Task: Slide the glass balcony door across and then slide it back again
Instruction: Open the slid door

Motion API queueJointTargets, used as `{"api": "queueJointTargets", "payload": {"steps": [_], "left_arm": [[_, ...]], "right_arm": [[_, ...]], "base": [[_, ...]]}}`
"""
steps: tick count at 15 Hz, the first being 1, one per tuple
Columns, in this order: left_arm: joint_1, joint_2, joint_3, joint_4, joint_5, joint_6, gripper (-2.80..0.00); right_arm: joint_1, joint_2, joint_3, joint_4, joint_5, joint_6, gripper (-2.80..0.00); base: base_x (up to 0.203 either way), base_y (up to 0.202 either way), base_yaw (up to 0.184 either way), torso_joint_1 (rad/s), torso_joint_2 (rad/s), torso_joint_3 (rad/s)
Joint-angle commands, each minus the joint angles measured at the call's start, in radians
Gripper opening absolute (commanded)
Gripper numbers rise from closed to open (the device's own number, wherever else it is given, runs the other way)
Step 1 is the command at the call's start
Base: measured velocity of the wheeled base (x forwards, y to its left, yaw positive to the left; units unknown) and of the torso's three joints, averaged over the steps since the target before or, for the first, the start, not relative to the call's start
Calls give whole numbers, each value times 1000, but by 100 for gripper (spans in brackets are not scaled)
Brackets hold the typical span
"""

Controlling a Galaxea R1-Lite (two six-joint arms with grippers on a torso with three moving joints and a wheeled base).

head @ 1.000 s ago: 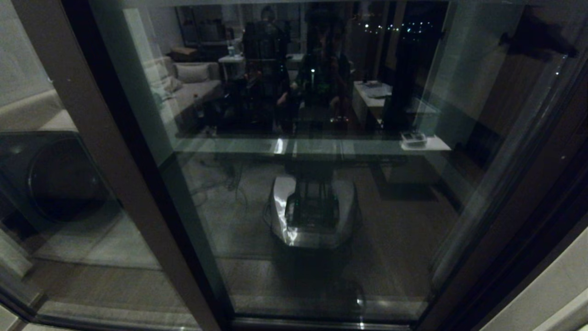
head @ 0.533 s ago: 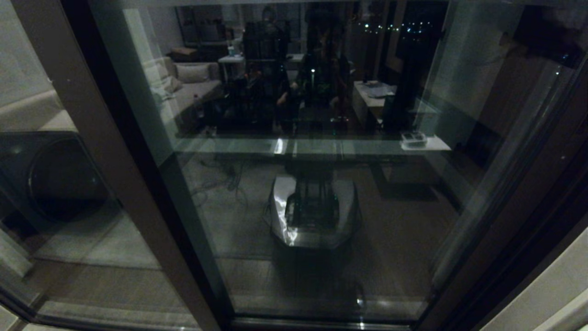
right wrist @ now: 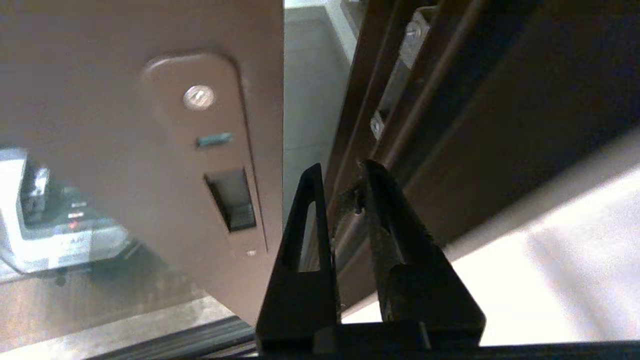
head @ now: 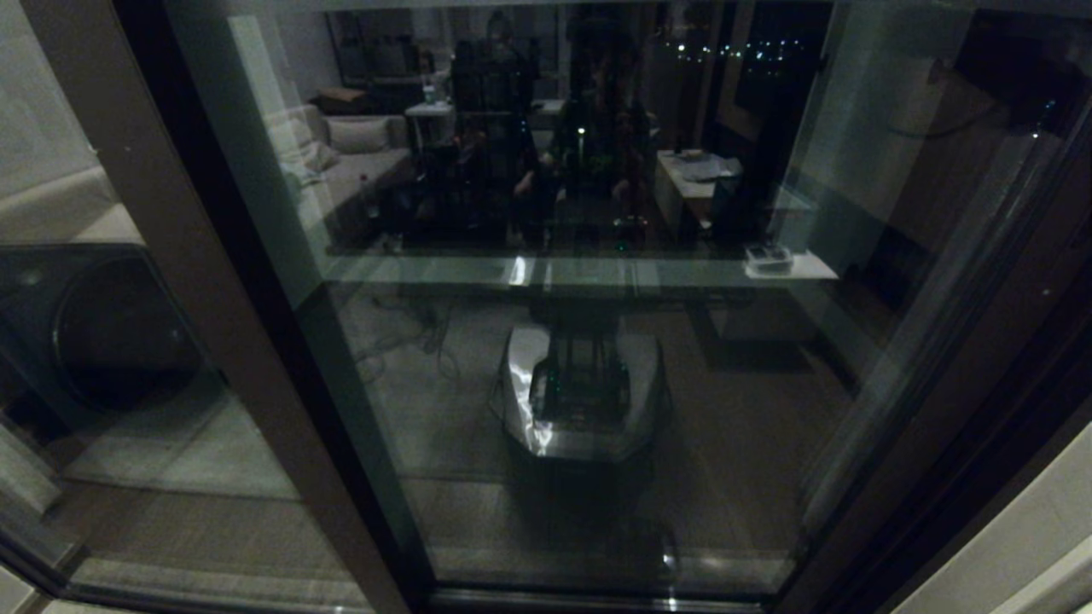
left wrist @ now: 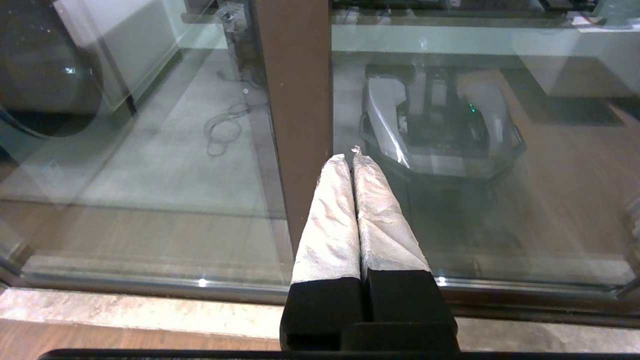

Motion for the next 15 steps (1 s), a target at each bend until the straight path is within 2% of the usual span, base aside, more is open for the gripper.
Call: {"api": "queueJointTargets", "payload": {"steps": [1,8,11,15], "left_arm": [[1,0,2,0,0,0,-280],[1,1,2,0,0,0,-280],[0,0,2,0,0,0,-280],[0,0,2,0,0,0,-280]], "right_arm": [[15,41,-18,1,3,30,-280],[46,88,-20,-64,-1,70,-280],[60,102,-18,-96,-39,82,-280],[78,89,-8,-97,-34,115,-280]], "base": [[0,0,0,0,0,0],[0,0,0,0,0,0],[0,0,0,0,0,0],[0,0,0,0,0,0]]}}
